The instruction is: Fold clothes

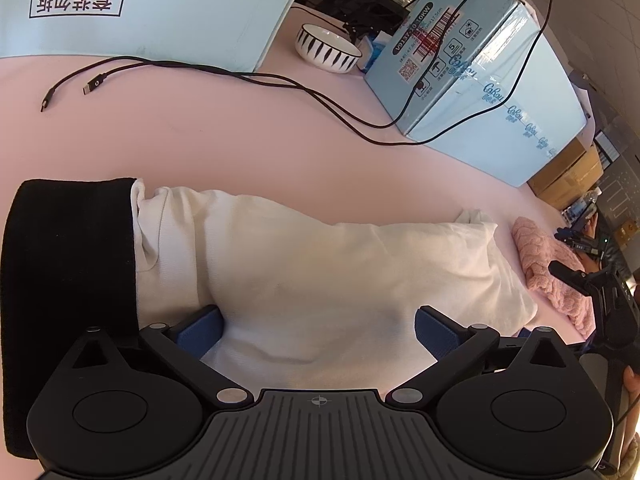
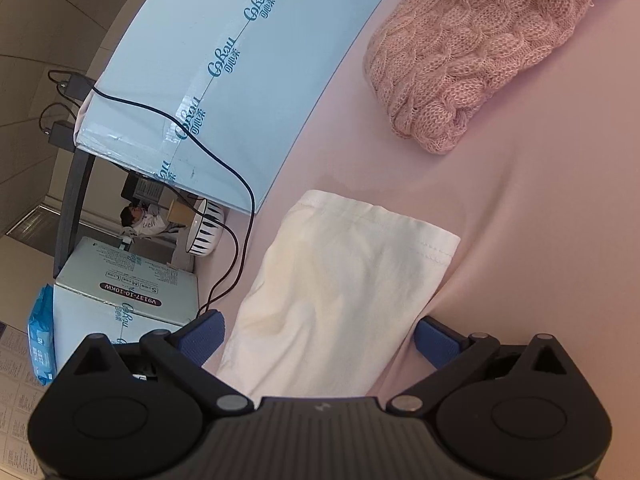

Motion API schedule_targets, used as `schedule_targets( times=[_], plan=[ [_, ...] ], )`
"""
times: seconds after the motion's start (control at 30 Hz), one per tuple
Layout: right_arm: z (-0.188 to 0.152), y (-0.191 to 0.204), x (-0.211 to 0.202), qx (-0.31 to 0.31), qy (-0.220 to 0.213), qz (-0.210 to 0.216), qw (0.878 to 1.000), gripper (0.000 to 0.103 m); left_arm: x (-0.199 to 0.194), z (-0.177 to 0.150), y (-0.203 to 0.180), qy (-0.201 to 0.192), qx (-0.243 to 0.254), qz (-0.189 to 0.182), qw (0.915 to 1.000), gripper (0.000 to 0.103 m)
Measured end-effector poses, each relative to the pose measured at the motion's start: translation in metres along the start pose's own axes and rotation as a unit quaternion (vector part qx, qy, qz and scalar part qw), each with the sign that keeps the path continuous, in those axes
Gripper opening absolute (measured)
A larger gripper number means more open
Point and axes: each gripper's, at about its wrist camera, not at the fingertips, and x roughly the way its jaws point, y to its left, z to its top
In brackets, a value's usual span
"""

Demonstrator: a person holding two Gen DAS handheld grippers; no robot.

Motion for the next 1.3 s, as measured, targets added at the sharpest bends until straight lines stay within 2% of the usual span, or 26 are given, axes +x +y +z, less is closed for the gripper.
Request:
schedule_targets(
  times=[0.2,0.27,0.37,0.53,0.63,0.7,0.8,0.83,0.9,0.93,1.0,1.13,1.2,1.3],
  plan=[
    [-0.019,0.008,-0.001,-0.076,-0.039,-0.002,0.996,0.102,-0.001,-0.001,0.000,-0.001,-0.002,0.001,1.0000,0.103],
    [-0.024,0.011,-0.003,-0.096,-0.046,-0.010,0.994,0.098,-0.001,-0.001,-0.001,-0.003,0.001,0.004,1.0000,0.103],
    [-0.031,0.016,-0.006,-0.110,-0.056,-0.027,0.992,0.094,-0.001,-0.001,-0.002,-0.003,0.000,0.006,1.0000,0.103],
    [-0.041,0.020,-0.008,-0.125,-0.063,-0.027,0.990,0.093,-0.002,0.001,0.006,-0.003,-0.019,-0.011,0.9998,0.103],
    [-0.040,0.022,0.003,-0.149,-0.073,-0.029,0.986,0.093,-0.002,0.001,0.006,-0.003,-0.017,-0.012,0.9998,0.103],
    [-0.035,0.024,0.019,-0.189,-0.086,-0.031,0.978,0.093,-0.002,0.000,0.005,-0.004,-0.017,-0.012,0.9998,0.103],
    [-0.027,0.026,0.026,-0.185,-0.084,-0.035,0.979,0.093,-0.002,0.000,0.005,-0.004,-0.017,-0.013,0.9998,0.103],
    [-0.025,0.028,0.027,-0.182,-0.081,-0.038,0.979,0.088,-0.002,0.000,0.006,-0.004,-0.018,-0.014,0.9997,0.103],
    [-0.024,0.026,0.027,-0.180,-0.079,-0.045,0.979,0.045,-0.002,0.001,0.006,-0.004,-0.022,-0.014,0.9996,0.103],
    [-0.019,0.020,0.029,-0.160,-0.066,-0.048,0.984,0.009,-0.002,0.001,0.006,-0.003,-0.024,-0.014,0.9996,0.103],
    [-0.008,0.003,0.030,-0.102,-0.036,-0.017,0.994,0.009,-0.002,0.001,0.004,-0.002,-0.021,-0.010,0.9997,0.103],
    [0.008,-0.005,0.004,-0.083,-0.047,0.015,0.995,0.008,-0.005,0.000,-0.002,0.002,-0.023,-0.006,0.9997,0.103],
    [0.012,0.000,-0.014,-0.091,-0.065,0.029,0.993,0.008,-0.006,-0.001,-0.004,0.011,-0.037,-0.023,0.9990,0.103],
    [0.016,0.007,-0.047,-0.112,-0.126,0.044,0.985,0.008,-0.006,-0.008,-0.020,0.032,-0.037,-0.056,0.9972,0.103]
  ],
)
